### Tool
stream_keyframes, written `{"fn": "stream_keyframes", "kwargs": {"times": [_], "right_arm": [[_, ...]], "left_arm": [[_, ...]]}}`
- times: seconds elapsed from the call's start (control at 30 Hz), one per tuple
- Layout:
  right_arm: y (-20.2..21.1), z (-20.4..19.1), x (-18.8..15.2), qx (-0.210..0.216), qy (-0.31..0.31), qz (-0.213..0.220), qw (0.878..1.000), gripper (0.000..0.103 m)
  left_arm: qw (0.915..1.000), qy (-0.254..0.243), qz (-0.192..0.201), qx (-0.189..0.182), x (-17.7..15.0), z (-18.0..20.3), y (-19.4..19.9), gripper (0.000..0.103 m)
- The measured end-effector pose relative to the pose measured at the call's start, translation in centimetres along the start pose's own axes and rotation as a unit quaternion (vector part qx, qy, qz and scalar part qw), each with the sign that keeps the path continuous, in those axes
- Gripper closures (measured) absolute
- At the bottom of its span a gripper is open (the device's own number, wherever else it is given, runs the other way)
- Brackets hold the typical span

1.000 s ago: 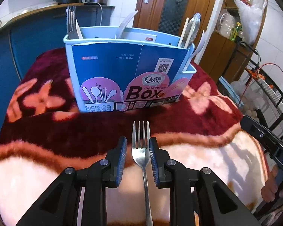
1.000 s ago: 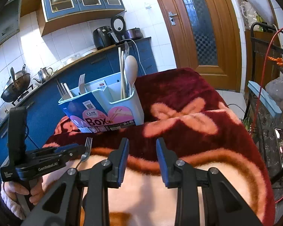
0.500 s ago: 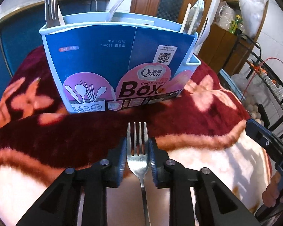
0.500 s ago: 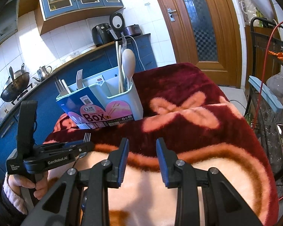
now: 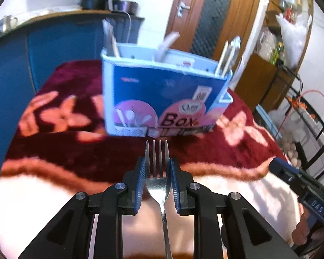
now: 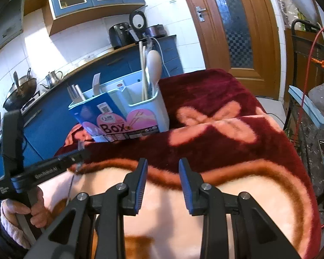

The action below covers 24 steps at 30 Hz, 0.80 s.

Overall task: Organize utensils
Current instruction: 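Close the left tool on the silver fork while the right tool approaches the black spoon, then close the right tool on the black spoon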

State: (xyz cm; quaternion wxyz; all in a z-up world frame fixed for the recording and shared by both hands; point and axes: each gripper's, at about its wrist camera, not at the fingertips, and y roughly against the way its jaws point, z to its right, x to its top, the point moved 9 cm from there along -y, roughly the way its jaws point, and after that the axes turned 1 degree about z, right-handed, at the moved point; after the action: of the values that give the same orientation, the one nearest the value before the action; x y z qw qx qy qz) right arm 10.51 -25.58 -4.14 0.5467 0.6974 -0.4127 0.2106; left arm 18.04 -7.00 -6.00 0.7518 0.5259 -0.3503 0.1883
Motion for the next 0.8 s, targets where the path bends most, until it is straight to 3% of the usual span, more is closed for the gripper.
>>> {"fn": "stream_keyframes", "kwargs": {"times": [0.53, 0.8], "right_arm": [[1.5, -3.2, -2.1, 0.016, 0.032, -0.024, 0.999, 0.070], [1.4, -4.6, -4.5, 0.026, 0.043, -0.061, 0.997, 0.068]], "left_arm": [[0.9949, 0.035, 0.094, 0.010, 0.4, -2.1, 7.4, 0.080], [0.9904, 0.043, 0.131, 0.015, 0.2, -2.5, 10.2, 0.080]]}}
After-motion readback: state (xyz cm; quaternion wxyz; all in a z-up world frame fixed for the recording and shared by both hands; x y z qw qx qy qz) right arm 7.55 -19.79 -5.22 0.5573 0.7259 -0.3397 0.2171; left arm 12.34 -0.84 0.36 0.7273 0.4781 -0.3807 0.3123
